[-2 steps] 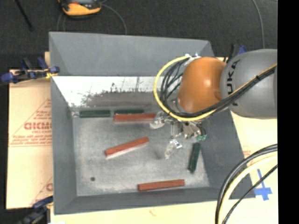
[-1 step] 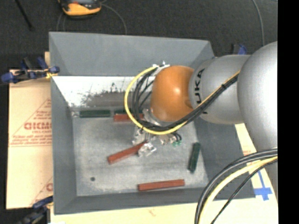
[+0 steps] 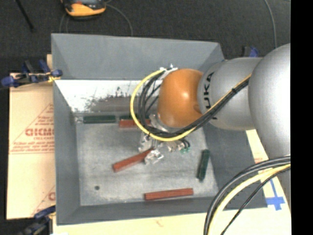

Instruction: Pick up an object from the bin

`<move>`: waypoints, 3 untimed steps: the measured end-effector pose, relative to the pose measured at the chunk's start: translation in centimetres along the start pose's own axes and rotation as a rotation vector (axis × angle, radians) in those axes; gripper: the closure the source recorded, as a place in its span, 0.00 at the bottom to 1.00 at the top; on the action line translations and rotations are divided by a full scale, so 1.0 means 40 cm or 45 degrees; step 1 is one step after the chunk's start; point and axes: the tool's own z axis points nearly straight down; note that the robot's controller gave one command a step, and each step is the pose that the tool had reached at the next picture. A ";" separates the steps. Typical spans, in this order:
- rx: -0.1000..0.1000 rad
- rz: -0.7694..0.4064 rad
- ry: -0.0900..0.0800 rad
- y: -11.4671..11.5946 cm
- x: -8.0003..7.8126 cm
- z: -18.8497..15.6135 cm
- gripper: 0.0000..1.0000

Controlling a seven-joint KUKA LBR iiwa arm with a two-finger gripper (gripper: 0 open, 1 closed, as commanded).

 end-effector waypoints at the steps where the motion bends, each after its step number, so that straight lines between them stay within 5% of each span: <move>1: -0.007 -0.043 -0.006 0.025 0.050 -0.187 0.00; 2: -0.003 -0.072 -0.012 0.032 0.076 -0.334 0.00; 3: -0.002 -0.160 0.005 0.049 -0.009 -0.031 1.00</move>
Offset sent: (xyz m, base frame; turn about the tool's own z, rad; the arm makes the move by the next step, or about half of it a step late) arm 0.0000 0.0000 0.0000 0.0000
